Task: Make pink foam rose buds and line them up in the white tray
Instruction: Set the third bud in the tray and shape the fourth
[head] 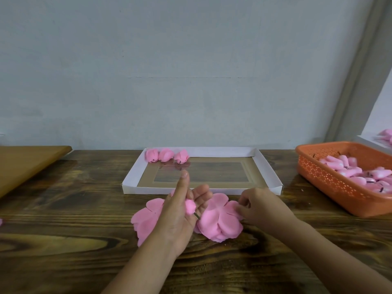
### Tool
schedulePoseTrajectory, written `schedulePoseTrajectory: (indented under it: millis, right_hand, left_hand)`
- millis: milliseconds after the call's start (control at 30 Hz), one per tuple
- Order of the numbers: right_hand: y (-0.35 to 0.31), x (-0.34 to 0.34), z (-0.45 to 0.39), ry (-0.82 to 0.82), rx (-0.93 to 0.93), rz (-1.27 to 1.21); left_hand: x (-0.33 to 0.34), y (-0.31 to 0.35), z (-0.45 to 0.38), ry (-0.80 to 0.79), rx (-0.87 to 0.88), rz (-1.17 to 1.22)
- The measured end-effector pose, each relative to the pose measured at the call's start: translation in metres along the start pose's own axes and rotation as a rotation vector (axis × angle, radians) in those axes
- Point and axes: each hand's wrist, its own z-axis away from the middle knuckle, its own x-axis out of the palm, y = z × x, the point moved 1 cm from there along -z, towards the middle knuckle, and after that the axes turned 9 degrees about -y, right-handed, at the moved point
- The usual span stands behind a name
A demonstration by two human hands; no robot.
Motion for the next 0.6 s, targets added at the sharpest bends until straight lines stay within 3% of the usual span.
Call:
schedulePoseTrajectory:
  millis: [233,600]
  right_hand:
    - [-0.0005,0.0067,-0.0026,-0.062,-0.004,-0.081]
    - [-0.0086,0.0038,0.0056,0.058,0.002,0.108]
  left_hand:
    - [0.0003,-0.0001,-0.0007,-0.004,-0.004,0.012]
    - [0.0009,0.0005,0.0011,-0.027,-0.007,0.002]
